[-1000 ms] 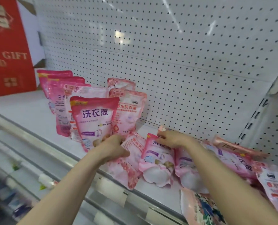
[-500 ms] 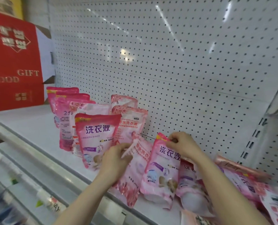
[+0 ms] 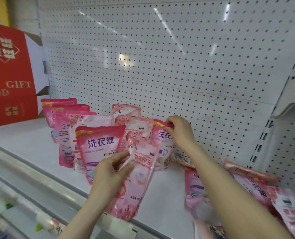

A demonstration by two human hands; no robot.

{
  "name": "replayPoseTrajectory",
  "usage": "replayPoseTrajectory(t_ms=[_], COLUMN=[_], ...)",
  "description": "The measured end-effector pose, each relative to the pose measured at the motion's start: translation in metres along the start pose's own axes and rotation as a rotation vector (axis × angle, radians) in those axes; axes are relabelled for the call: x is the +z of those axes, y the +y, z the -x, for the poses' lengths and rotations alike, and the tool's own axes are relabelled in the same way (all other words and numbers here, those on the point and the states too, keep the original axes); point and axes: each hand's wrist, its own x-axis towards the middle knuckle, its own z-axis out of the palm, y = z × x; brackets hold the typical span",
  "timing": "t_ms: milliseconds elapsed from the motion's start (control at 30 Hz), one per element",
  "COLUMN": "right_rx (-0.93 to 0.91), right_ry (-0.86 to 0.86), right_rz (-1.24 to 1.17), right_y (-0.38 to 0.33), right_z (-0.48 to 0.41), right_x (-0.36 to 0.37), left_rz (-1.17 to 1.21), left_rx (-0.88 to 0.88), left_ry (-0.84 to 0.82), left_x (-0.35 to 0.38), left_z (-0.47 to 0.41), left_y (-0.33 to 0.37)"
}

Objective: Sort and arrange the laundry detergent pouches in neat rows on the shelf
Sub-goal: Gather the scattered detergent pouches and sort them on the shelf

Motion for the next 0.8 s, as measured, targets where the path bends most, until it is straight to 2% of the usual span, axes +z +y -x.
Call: replayPoseTrajectory(t_ms=[133, 233, 267, 333, 367, 400, 600, 800], right_rx=[-0.053, -0.083, -0.080, -0.051, -0.058, -0.070, -0.085, -0.109], right_ry=[-0.025, 0.056, -0.008, -0.273, -0.364, -0.384, -0.172, -0.124], right_rz=[0.013, -0.161, -0.286, -0.510, -0.519, -0.490, -0.394, -0.273], right_y=[-0.011, -0.025, -0.031, -0.040, -0.041, -0.040, -0.049, -0.056], right_z=[0.000, 0.014, 0.022, 0.037, 0.042, 0.045, 0.035, 0.025], right_x=[0.005, -0.017, -0.026, -0.036, -0.036, -0.035, -0.031, -0.015], left_rz=[0.039, 0.083, 0.098, 0.118, 0.120, 0.110, -0.032, -0.308], left_rx=[0.023, 0.047, 0.057, 0.072, 0.080, 0.093, 0.248, 0.399], left_ry=[-0.008, 0.006, 0.012, 0.026, 0.031, 0.033, 0.028, -0.029], left_x=[-0.001, 0.000, 0.001, 0.004, 0.006, 0.008, 0.000, -0.009], left_z=[0.001, 0.001, 0.001, -0.001, -0.003, -0.003, -0.022, -0.049], left_y=[-0.003, -0.004, -0.004, -0.004, -0.003, -0.002, 0.010, 0.011])
